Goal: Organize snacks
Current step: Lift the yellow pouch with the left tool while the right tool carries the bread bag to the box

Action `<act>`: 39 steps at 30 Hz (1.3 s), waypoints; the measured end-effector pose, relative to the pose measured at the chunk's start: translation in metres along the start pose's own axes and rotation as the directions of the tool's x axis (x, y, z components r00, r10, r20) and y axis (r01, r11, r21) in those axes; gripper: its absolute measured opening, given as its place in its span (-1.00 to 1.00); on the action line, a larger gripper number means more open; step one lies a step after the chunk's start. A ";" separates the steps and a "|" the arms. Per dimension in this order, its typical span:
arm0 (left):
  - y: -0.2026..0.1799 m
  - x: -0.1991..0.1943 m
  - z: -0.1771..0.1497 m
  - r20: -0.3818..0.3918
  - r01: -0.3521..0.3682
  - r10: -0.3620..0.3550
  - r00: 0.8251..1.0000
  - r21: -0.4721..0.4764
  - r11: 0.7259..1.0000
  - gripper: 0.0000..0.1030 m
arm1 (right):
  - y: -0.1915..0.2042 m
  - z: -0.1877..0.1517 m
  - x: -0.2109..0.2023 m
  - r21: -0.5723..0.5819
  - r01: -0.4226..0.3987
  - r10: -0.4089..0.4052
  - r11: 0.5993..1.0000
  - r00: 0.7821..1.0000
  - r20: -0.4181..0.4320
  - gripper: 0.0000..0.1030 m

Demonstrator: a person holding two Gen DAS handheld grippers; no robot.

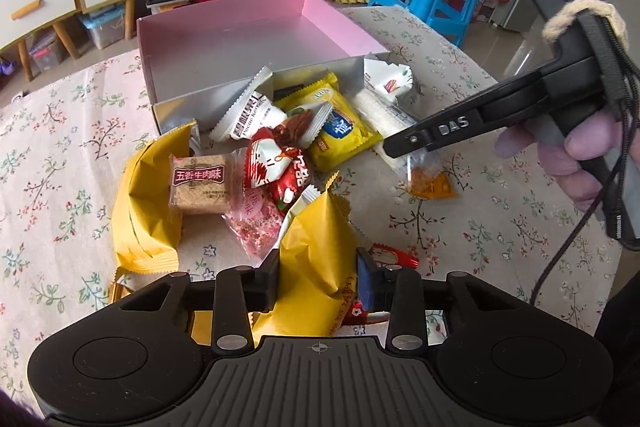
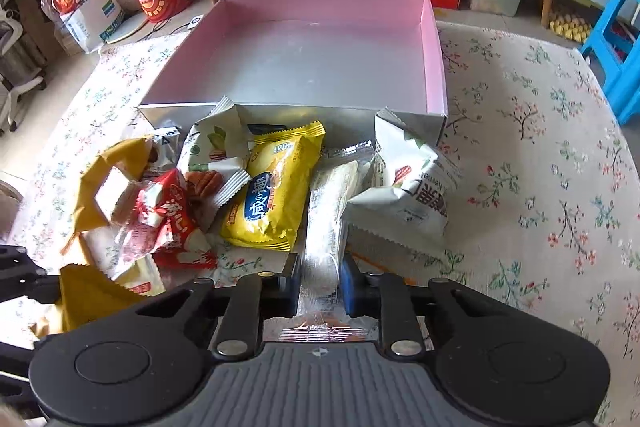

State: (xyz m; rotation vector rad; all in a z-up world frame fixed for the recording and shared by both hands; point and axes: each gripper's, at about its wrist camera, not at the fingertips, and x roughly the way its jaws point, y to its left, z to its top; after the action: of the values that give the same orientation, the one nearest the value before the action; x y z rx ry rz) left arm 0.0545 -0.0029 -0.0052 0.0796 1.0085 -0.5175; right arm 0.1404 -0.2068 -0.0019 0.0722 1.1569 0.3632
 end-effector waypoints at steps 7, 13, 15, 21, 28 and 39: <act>0.006 -0.016 0.002 0.057 -0.001 0.004 0.998 -0.048 0.999 -0.36 | -0.010 -0.005 -0.022 0.069 -0.048 0.047 0.996 0.999 0.019 -0.92; 0.013 -0.027 0.008 0.108 -0.006 0.017 0.994 -0.101 0.995 -0.37 | -0.014 -0.006 -0.045 0.123 -0.114 0.105 0.986 0.991 0.077 -1.00; 0.015 -0.030 0.011 0.124 -0.011 0.027 0.992 -0.125 0.992 -0.37 | -0.016 -0.005 -0.052 0.142 -0.139 0.126 0.980 0.987 0.101 -1.00; 0.020 -0.032 0.018 0.142 -0.026 0.052 0.989 -0.177 0.984 -0.36 | -0.010 -0.005 -0.045 0.140 -0.116 0.106 0.983 0.991 0.077 -0.99; 0.011 -0.026 0.022 0.123 -0.056 0.079 0.989 -0.181 0.982 -0.36 | -0.005 -0.007 -0.013 0.157 -0.110 0.113 0.981 0.994 -0.006 -0.40; 0.008 -0.022 0.024 0.121 -0.086 0.120 0.985 -0.252 0.964 -0.36 | -0.005 -0.011 0.008 0.212 -0.050 0.061 0.976 0.997 -0.048 -0.88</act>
State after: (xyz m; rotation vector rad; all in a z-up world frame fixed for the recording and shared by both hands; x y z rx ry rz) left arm 0.0677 0.0056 0.0250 -0.1227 0.9236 -0.2949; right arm 0.1349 -0.2107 -0.0145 0.2823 1.2460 0.2921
